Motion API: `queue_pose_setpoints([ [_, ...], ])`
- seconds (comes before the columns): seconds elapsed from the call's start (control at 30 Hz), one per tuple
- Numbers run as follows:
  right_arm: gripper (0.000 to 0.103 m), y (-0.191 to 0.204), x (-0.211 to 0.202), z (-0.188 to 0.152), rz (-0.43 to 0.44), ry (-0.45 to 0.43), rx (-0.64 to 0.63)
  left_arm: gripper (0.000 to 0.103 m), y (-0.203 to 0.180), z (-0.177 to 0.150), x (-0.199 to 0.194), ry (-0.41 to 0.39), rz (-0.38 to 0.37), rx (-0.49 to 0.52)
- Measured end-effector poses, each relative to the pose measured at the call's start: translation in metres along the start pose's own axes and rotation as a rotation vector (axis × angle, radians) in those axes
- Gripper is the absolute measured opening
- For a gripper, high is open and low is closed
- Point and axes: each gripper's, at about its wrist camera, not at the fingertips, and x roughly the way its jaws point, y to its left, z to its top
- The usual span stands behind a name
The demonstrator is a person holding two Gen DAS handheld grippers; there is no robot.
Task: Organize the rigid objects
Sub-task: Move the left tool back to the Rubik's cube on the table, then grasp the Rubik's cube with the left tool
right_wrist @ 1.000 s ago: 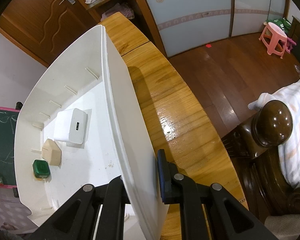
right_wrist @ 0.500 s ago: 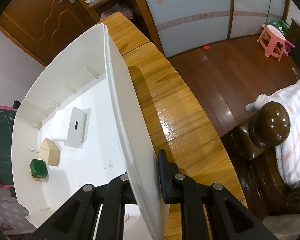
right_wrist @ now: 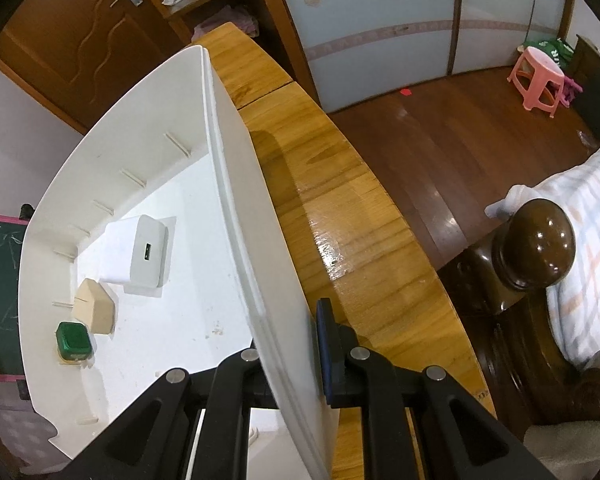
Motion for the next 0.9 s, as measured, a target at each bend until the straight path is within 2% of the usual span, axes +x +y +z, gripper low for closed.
queue_pose_setpoints([
  [0.13, 0.014, 0.0, 0.0, 0.0, -0.003, 0.005, 0.012, 0.082, -0.005, -0.006, 0.023, 0.05, -0.055, 0.065],
  [0.4, 0.014, 0.001, 0.0, -0.001, -0.015, 0.005, 0.018, 0.081, -0.018, -0.01, 0.06, 0.128, -0.067, 0.171],
  [0.63, 0.014, 0.002, -0.001, -0.001, -0.017, 0.007, 0.019, 0.072, -0.03, -0.012, 0.076, 0.141, -0.044, 0.268],
  [0.67, 0.014, 0.002, -0.001, -0.001, -0.017, 0.007, 0.019, 0.07, -0.03, -0.012, 0.077, 0.139, -0.038, 0.274],
  [0.7, 0.014, 0.002, -0.001, -0.001, -0.017, 0.007, 0.019, 0.063, -0.03, -0.011, 0.077, 0.138, -0.036, 0.278],
  [0.8, 0.014, 0.002, 0.0, -0.001, -0.016, 0.008, 0.02, 0.062, -0.031, -0.012, 0.074, 0.138, -0.079, 0.282],
  [0.9, 0.014, 0.002, 0.0, -0.001, -0.016, 0.008, 0.021, 0.062, -0.036, -0.015, 0.074, 0.127, -0.068, 0.302],
])
